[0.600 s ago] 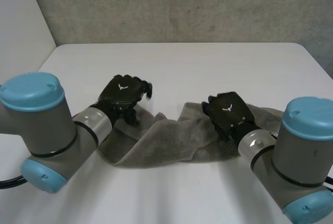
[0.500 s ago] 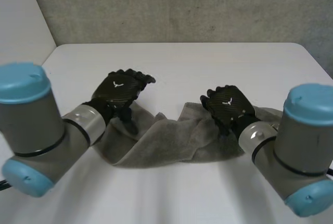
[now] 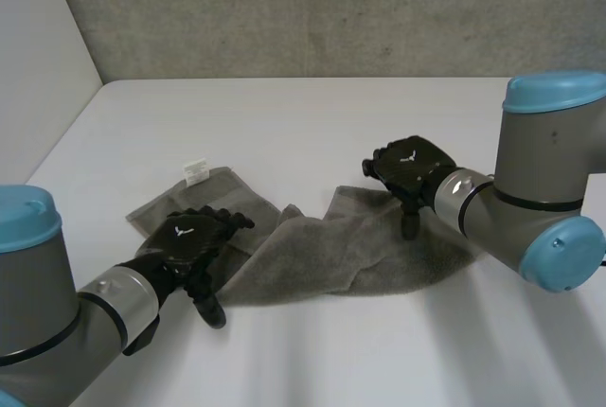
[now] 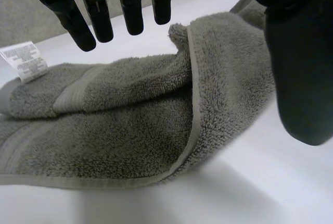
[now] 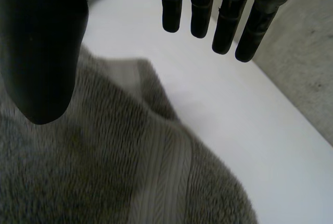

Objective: Fold the towel.

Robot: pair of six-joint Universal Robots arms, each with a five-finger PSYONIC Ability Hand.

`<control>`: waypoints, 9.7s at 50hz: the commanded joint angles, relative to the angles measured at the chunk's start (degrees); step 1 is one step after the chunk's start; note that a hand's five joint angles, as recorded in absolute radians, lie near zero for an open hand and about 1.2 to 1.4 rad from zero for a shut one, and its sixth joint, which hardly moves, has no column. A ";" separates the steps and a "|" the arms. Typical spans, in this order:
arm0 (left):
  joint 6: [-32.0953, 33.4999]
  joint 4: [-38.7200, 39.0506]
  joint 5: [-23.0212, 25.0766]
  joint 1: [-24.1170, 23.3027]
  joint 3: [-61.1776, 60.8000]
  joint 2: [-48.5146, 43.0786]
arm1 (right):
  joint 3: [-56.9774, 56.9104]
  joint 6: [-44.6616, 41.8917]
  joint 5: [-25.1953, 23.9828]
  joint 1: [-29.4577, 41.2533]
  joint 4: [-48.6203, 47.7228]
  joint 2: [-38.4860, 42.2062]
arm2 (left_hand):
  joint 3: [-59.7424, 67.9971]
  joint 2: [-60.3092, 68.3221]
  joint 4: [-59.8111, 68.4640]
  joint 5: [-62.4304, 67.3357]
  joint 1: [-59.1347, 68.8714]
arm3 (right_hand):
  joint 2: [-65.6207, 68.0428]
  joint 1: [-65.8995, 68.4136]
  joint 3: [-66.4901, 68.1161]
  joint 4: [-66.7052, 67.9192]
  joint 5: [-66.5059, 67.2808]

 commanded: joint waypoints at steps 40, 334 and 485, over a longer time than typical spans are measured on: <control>-0.53 9.62 -12.82 -1.44 45.15 -7.87 | 6.14 8.98 10.98 0.28 -53.29 -11.64 | 64.52 64.20 64.27 54.32 64.04 | 59.54 62.29 62.00 61.99 64.21; 16.78 13.87 -6.33 -4.60 6.94 -7.50 | 15.55 15.84 0.26 -8.51 -19.92 4.25 | 64.52 64.20 64.27 54.32 64.04 | 59.54 62.29 62.00 61.99 64.21; 12.12 -1.34 -14.51 -1.52 34.36 13.06 | -1.41 25.33 -9.85 -22.66 0.39 -44.18 | 64.52 64.20 64.27 54.32 64.04 | 59.54 62.29 62.00 61.99 64.21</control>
